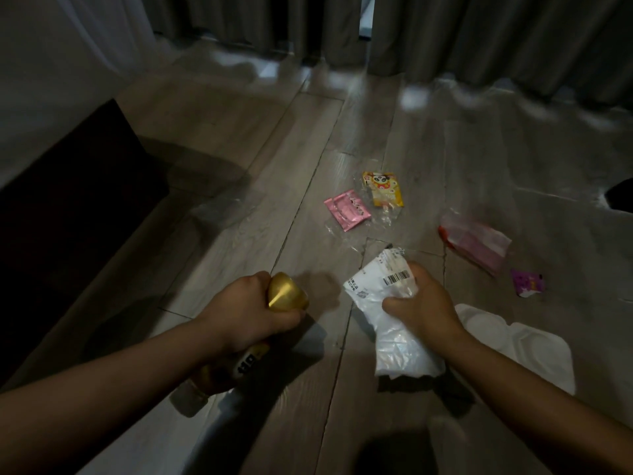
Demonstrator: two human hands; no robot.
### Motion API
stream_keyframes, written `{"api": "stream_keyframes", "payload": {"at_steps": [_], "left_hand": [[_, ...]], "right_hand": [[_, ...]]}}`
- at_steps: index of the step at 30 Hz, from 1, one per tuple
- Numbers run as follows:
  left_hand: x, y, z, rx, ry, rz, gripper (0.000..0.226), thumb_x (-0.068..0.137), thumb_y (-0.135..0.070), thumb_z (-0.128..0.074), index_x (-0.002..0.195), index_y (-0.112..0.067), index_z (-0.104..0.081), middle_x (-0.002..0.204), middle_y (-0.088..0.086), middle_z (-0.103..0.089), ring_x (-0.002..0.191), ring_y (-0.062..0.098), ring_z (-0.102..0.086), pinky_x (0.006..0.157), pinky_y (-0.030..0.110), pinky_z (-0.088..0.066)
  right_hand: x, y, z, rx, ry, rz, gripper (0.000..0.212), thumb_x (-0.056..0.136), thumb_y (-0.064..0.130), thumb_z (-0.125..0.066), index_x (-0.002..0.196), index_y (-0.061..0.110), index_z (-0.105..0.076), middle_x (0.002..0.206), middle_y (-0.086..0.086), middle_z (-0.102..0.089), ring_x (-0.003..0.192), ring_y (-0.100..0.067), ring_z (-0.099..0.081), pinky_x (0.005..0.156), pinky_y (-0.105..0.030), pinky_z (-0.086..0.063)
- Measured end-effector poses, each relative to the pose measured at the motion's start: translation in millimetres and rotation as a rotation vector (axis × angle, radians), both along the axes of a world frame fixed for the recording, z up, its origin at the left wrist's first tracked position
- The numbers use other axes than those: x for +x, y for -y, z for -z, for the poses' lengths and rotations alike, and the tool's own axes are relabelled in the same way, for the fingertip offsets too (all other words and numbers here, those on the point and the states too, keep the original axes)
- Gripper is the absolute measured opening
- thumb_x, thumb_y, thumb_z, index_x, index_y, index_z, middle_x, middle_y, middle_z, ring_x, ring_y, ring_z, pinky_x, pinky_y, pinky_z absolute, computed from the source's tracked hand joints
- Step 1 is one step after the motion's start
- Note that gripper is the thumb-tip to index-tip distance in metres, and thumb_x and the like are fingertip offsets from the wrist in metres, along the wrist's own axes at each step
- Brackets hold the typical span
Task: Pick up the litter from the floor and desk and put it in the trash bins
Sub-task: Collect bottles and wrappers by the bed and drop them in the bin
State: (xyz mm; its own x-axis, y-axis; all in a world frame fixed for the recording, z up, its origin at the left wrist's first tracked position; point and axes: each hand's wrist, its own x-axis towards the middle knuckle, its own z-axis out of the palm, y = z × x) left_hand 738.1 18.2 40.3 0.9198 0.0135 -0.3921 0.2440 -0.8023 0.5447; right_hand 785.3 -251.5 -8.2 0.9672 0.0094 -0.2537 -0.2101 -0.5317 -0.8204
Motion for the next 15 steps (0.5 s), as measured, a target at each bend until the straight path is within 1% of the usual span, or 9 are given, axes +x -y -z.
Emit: {"api": "stream_keyframes", "payload": {"at_steps": [1,3,6,8,10,11,15], "left_hand": [[2,-1,-2,-0.008,0.011,-0.004,0.046,0.067,-0.059,-0.068,0.097,-0.029,-0.052,0.090,-0.007,-0.060,0.079,0.009,-0.058,0.070,0.032,-0.053],[6,-3,-3,-0.032,0.035,-0.007,0.044,0.066,-0.060,-0.068,0.094,-0.031,-0.052,0.087,-0.009,-0.060,0.078,0.008,-0.058,0.066,0.029,-0.051],[9,-4,1,-0.119,0.029,-0.007,0.042,0.069,-0.056,-0.069,0.099,-0.031,-0.053,0.090,-0.008,-0.062,0.080,0.008,-0.060,0.071,0.032,-0.055],[8,1,3,-0.144,-0.006,0.021,0.049,0.067,-0.059,-0.069,0.103,-0.030,-0.053,0.094,-0.008,-0.062,0.083,0.008,-0.061,0.075,0.035,-0.056],[8,7,0,-0.142,-0.029,0.038,0.064,0.055,-0.070,-0.062,0.103,-0.029,-0.054,0.095,-0.008,-0.062,0.084,0.009,-0.061,0.077,0.037,-0.056],[9,10,-2,-0.137,-0.024,0.041,0.066,0.052,-0.071,-0.059,0.102,-0.029,-0.055,0.095,-0.007,-0.063,0.084,0.010,-0.061,0.077,0.038,-0.056],[29,16,-17,-0.143,0.030,-0.009,0.044,0.066,-0.058,-0.071,0.096,-0.029,-0.056,0.087,-0.006,-0.065,0.077,0.009,-0.062,0.072,0.037,-0.056]], "right_hand": [[-1,1,-3,-0.001,0.003,-0.007,0.058,0.070,0.006,-0.074,0.119,0.030,-0.055,0.092,0.018,-0.064,0.082,0.003,-0.059,0.064,-0.014,-0.042],[-3,6,-6,-0.014,0.020,-0.007,0.063,0.072,0.007,-0.072,0.128,0.030,-0.052,0.102,0.017,-0.063,0.089,0.002,-0.059,0.070,-0.012,-0.041],[-8,14,-7,-0.009,0.010,0.016,0.063,0.074,0.004,-0.070,0.130,0.026,-0.051,0.108,0.012,-0.063,0.096,-0.003,-0.060,0.072,-0.011,-0.041],[-12,20,-7,0.010,-0.016,0.024,0.062,0.076,0.001,-0.068,0.131,0.025,-0.050,0.111,0.010,-0.062,0.096,-0.001,-0.059,0.071,-0.010,-0.041],[-17,21,-11,0.017,-0.024,0.042,0.063,0.076,0.000,-0.068,0.130,0.025,-0.050,0.108,0.012,-0.062,0.092,0.006,-0.057,0.069,-0.008,-0.041],[-17,20,-15,0.016,-0.019,0.057,0.062,0.075,-0.001,-0.068,0.129,0.025,-0.051,0.105,0.014,-0.063,0.091,0.007,-0.057,0.067,-0.008,-0.042],[-10,17,-34,0.072,-0.006,0.143,0.059,0.073,-0.004,-0.069,0.123,0.025,-0.055,0.099,0.018,-0.064,0.087,0.006,-0.060,0.062,-0.002,-0.044]]}}
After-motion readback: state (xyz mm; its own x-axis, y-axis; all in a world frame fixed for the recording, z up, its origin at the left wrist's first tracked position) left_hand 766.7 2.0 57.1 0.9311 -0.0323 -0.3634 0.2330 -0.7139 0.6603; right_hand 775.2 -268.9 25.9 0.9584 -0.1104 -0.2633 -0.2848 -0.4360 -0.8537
